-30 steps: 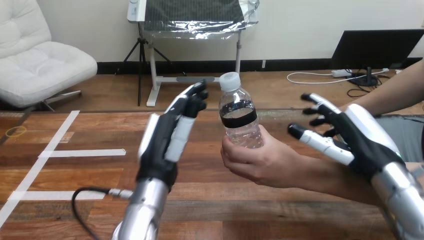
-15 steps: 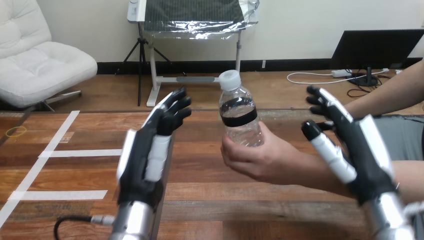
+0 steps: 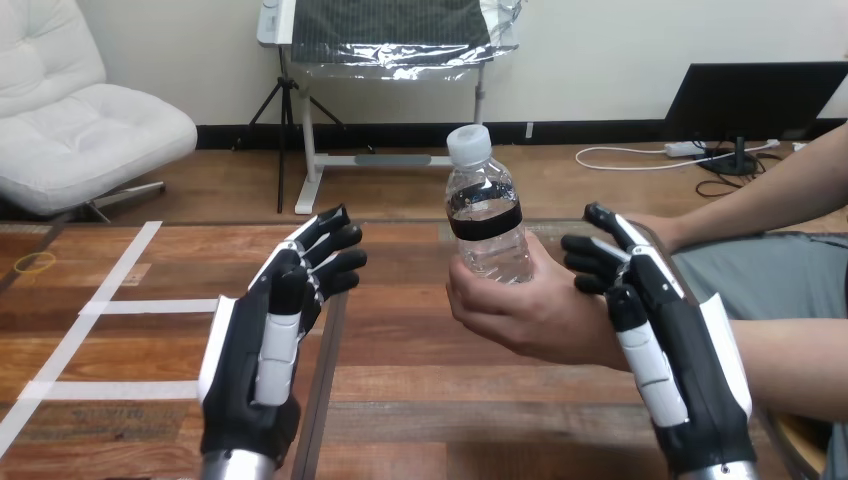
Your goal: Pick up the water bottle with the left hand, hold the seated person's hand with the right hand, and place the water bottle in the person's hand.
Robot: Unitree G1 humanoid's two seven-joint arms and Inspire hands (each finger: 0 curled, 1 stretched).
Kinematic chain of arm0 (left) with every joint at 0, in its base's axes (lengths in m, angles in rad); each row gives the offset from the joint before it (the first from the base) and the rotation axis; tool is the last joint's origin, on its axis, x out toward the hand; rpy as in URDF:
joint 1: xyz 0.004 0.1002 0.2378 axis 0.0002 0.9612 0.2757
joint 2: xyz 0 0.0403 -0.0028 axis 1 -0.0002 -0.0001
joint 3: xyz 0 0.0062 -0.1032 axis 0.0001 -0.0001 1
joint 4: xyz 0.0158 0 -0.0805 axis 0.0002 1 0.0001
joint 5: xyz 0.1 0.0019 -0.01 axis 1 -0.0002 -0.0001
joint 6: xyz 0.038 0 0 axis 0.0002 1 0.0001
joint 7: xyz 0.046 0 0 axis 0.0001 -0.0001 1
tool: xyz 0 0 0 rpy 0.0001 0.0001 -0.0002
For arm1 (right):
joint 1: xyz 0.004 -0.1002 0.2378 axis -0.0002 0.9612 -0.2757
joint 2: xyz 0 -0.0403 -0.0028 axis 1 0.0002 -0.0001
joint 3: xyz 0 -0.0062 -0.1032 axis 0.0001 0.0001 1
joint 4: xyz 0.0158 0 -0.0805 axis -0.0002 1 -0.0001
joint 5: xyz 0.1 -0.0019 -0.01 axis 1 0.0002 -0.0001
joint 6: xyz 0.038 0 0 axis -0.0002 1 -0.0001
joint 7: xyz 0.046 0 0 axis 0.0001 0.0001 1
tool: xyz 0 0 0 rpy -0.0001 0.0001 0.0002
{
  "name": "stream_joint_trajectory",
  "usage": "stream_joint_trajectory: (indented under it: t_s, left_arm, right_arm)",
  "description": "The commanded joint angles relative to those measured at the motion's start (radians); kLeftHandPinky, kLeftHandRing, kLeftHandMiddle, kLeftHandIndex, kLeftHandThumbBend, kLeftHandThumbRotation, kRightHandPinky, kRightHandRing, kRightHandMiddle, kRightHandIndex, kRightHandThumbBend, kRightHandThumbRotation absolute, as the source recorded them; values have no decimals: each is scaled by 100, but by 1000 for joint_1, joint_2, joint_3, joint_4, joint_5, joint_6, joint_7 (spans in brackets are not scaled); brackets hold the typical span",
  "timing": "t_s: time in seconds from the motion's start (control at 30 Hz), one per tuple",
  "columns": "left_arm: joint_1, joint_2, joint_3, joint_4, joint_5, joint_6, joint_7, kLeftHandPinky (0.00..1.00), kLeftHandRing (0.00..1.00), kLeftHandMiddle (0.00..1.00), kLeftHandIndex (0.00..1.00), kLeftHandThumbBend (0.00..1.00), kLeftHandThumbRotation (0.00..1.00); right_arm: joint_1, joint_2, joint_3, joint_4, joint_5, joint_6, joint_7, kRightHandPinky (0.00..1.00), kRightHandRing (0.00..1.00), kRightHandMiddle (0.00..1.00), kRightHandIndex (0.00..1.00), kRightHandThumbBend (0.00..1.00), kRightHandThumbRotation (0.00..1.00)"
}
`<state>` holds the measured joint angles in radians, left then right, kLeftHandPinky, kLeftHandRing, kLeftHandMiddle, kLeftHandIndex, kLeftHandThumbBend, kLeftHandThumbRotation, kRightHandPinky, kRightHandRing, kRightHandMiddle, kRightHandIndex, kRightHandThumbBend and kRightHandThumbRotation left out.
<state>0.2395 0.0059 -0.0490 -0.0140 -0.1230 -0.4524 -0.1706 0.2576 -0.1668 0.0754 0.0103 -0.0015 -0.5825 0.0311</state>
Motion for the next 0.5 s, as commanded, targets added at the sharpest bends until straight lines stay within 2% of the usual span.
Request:
stream_joint_trajectory:
  t_s: [0.0, 0.27, 0.47]
  left_arm:
    - [32, 14, 2, -73, -52, -82, -47, 70, 75, 77, 77, 81, 100]
    - [58, 11, 3, -57, -98, -151, -83, 66, 74, 76, 75, 79, 100]
    - [68, 6, -2, -41, -115, -180, -94, 65, 73, 74, 74, 78, 99]
  right_arm:
    - [12, 43, 40, -81, 46, -63, 32, 77, 80, 81, 88, 76, 100]
    - [37, 62, 60, -44, 54, -111, 70, 76, 81, 81, 84, 70, 100]
    - [59, 81, 74, -39, 66, -113, 91, 77, 81, 82, 84, 67, 100]
